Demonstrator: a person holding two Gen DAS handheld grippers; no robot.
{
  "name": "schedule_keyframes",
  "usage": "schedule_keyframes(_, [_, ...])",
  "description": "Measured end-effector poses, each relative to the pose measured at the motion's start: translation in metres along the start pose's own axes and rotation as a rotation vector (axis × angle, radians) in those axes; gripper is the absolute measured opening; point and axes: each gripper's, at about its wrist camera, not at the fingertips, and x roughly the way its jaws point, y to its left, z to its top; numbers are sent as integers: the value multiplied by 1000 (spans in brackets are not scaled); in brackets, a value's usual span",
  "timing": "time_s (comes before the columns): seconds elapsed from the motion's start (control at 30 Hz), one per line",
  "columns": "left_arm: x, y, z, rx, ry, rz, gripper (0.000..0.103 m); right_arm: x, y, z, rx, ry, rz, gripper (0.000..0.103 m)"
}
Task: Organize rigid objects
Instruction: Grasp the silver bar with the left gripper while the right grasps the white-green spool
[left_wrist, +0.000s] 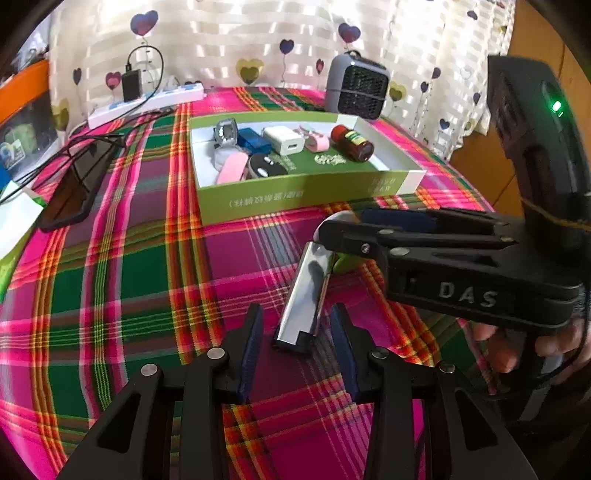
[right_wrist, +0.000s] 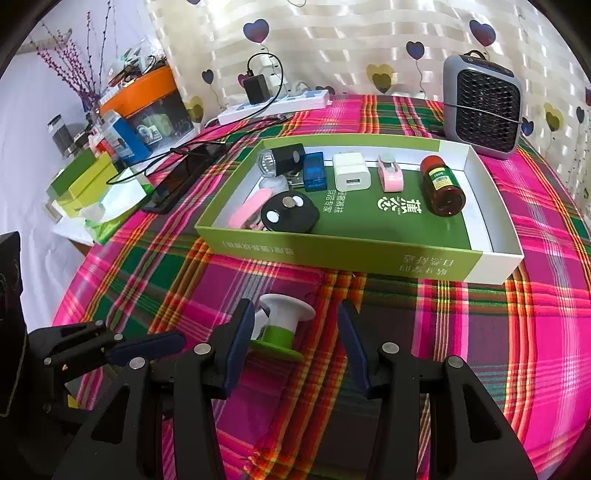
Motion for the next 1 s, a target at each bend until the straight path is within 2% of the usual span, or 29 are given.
schedule_keyframes(0.33, [4,0,5,9,-6,7,36,7,3,-2,-26,37,-17,48])
schedule_keyframes(0.87, [9,-2,9,19,-9,36,36,4,-10,-5,-20,36,-60,48])
schedule_keyframes(1.0, [10,-5,9,35,-8,52,36,3,-11,-6,-29,36,-63,41])
